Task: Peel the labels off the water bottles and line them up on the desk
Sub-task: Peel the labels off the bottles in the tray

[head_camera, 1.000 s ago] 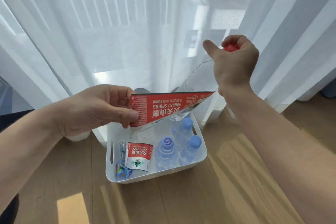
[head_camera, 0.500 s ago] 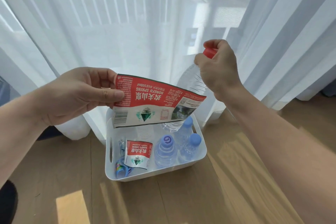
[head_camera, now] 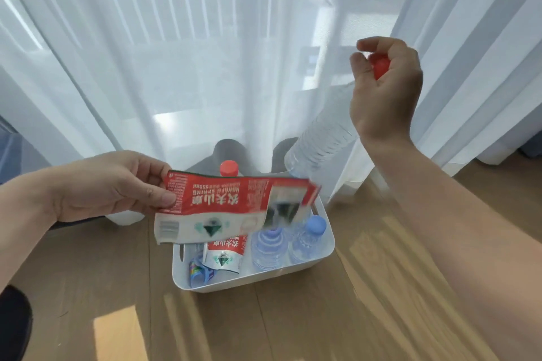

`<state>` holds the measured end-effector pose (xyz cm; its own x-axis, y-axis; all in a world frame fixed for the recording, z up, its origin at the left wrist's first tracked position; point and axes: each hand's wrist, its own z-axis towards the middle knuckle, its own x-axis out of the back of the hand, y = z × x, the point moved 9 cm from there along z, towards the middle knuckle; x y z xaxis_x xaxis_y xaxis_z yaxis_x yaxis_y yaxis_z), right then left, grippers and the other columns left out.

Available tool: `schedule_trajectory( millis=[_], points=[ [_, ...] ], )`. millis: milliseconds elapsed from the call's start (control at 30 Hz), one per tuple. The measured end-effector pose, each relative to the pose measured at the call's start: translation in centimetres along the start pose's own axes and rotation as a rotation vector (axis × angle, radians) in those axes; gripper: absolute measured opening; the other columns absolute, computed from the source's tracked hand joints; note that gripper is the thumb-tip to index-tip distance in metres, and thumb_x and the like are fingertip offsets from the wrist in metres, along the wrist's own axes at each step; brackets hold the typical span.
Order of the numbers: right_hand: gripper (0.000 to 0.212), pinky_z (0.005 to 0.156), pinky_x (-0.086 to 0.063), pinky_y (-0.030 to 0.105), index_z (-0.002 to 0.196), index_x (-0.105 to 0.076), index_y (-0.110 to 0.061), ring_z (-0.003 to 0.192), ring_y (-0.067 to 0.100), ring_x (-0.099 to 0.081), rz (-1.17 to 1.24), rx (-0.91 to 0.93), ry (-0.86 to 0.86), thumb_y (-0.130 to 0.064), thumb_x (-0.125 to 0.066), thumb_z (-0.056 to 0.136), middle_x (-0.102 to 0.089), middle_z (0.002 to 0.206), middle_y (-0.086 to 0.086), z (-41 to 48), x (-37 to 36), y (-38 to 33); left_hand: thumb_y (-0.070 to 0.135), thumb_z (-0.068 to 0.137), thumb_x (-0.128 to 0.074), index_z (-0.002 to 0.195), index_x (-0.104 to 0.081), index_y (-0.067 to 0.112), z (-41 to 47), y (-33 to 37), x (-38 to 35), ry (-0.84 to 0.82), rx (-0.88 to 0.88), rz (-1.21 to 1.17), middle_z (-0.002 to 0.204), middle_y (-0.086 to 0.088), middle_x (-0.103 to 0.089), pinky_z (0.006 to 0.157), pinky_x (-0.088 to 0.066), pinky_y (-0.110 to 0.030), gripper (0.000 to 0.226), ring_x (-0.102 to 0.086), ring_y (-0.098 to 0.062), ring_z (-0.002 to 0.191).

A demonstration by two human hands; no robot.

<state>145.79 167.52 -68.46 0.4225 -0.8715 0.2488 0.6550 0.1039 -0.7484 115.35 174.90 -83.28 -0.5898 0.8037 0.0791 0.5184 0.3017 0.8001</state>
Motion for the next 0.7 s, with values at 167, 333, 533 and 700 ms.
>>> schedule_trajectory(
  millis=[167, 333, 533, 700],
  points=[
    [0.019, 0.076, -0.046, 0.016, 0.097, -0.051, -0.017, 0.064, 0.001, -0.049, 0.073, -0.050, -0.104, -0.007, -0.057, 0.083, -0.048, 0.070, -0.011, -0.2, -0.8, -0.6, 0.014, 0.075, -0.075, 0.083, -0.063, 0.006, 0.7, -1.3, 2.5, 0.382, 0.050, 0.292, 0.084, -0.011, -0.075, 0.068, -0.057, -0.033, 0.017, -0.072, -0.025, 0.079],
    [0.022, 0.070, -0.045, 0.010, 0.092, -0.049, -0.022, 0.060, -0.003, -0.049, 0.212, -0.122, -0.163, -0.007, -0.060, 0.082, -0.050, 0.070, -0.012, -1.7, -2.0, -0.4, 0.021, 0.087, -0.053, 0.081, -0.060, 0.028, 1.1, -0.1, 3.2, 0.603, 0.091, 1.207, 0.093, 0.002, -0.068, 0.067, -0.048, -0.027, 0.011, -0.059, -0.017, 0.081],
    [0.033, 0.068, -0.043, 0.011, 0.083, -0.044, -0.030, 0.059, -0.001, -0.048, 0.301, -0.128, -0.289, -0.002, -0.061, 0.081, -0.050, 0.069, -0.010, -4.3, -5.0, -0.7, 0.013, 0.086, -0.046, 0.090, -0.064, 0.018, 2.8, -0.5, 0.1, 0.612, 0.005, 1.617, 0.086, 0.003, -0.060, 0.062, -0.038, -0.027, 0.019, -0.057, -0.018, 0.081],
    [0.026, 0.069, -0.041, 0.007, 0.090, -0.046, -0.022, 0.063, -0.003, -0.050, 0.269, -0.165, -0.405, -0.001, -0.059, 0.082, -0.050, 0.072, -0.011, -6.8, -7.7, 1.5, 0.023, 0.065, -0.072, 0.068, -0.066, 0.017, 4.1, -2.4, -5.6, 0.425, -0.206, 1.789, 0.066, -0.002, -0.070, 0.060, -0.040, -0.029, 0.008, -0.064, -0.022, 0.066]
  ],
)
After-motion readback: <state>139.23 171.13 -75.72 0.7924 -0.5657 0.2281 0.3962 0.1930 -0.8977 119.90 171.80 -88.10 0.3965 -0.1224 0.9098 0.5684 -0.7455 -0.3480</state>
